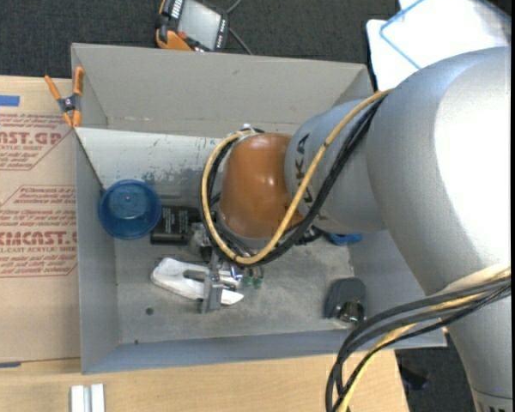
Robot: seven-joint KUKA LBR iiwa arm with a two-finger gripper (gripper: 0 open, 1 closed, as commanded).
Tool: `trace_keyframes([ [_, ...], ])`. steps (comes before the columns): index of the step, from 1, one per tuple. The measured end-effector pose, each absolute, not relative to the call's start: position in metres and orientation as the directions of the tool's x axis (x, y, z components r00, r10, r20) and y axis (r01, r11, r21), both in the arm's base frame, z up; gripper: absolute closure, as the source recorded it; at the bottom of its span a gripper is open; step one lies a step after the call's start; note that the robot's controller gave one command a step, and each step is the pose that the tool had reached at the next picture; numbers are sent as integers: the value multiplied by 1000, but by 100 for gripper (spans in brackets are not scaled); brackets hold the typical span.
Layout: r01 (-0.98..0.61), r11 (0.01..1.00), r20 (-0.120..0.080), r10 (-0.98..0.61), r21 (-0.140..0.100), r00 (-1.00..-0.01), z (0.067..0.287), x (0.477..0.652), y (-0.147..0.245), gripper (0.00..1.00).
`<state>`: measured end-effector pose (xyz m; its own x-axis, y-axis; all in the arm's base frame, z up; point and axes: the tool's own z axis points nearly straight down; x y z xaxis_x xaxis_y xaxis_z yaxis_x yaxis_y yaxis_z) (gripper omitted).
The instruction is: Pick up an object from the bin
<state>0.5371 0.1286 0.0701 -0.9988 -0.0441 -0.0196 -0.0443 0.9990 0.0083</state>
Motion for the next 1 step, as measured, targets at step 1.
trace_keyframes([
  [1, -56, 998, -10, -56, 8, -998, 67, 520, 131, 100],
])
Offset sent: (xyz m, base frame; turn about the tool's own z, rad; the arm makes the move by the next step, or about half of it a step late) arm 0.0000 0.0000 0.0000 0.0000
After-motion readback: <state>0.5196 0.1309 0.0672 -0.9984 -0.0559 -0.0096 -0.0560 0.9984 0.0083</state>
